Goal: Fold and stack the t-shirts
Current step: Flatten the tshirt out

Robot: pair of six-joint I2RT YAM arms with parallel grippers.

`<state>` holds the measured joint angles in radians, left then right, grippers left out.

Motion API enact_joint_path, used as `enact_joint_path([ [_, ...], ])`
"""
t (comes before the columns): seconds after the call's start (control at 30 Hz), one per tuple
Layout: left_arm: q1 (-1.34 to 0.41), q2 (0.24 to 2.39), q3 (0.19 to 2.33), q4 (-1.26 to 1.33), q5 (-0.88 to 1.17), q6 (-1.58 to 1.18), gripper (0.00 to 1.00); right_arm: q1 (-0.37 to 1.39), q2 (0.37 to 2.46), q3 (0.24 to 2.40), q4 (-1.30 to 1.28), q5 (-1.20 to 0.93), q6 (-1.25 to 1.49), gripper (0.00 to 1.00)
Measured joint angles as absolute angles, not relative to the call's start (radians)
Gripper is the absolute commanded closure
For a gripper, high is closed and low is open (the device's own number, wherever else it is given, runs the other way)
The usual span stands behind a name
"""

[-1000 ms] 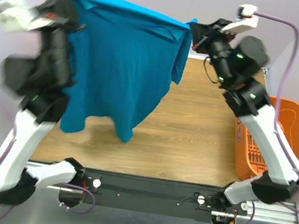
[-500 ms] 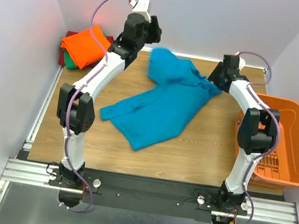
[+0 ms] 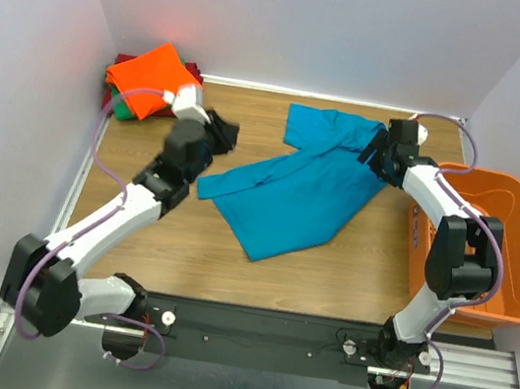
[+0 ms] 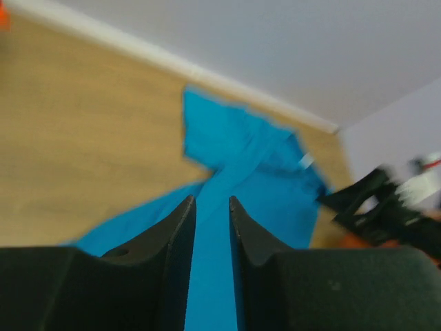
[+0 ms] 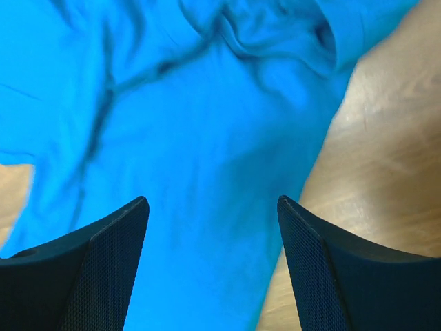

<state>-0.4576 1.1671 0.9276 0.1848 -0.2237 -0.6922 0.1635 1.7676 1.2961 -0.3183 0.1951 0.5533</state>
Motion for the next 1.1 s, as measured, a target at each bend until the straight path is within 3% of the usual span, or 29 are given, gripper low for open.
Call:
enact_joint_path([
  [0.2,-0.542,1.345,0.691,0.156,-0.234,-0.784,0.77,0.165,1.784,1.214,-0.296,0.194,0.552,0.19],
  [0.5,-0.544,1.615,0.790,0.181,-0.226,-0.833,0.97,0.213,1.875,1.179,-0.263,0.195,0.546,0.18],
  [0.77,-0.304,1.779,0.831,0.264,-0.104,-0.866,1.00,0.382,1.844,1.116,-0.215,0.228,0.587,0.18],
  [0.93,-0.268,1.884,1.004,0.201,-0.098,-0.870,1.00,0.558,1.790,1.052,-0.199,0.220,0.685,0.18],
  [1.1,-0.236,2.066,1.361,-0.018,-0.081,-0.922,1.00,0.698,1.782,1.044,-0.179,0.185,0.760,0.17],
])
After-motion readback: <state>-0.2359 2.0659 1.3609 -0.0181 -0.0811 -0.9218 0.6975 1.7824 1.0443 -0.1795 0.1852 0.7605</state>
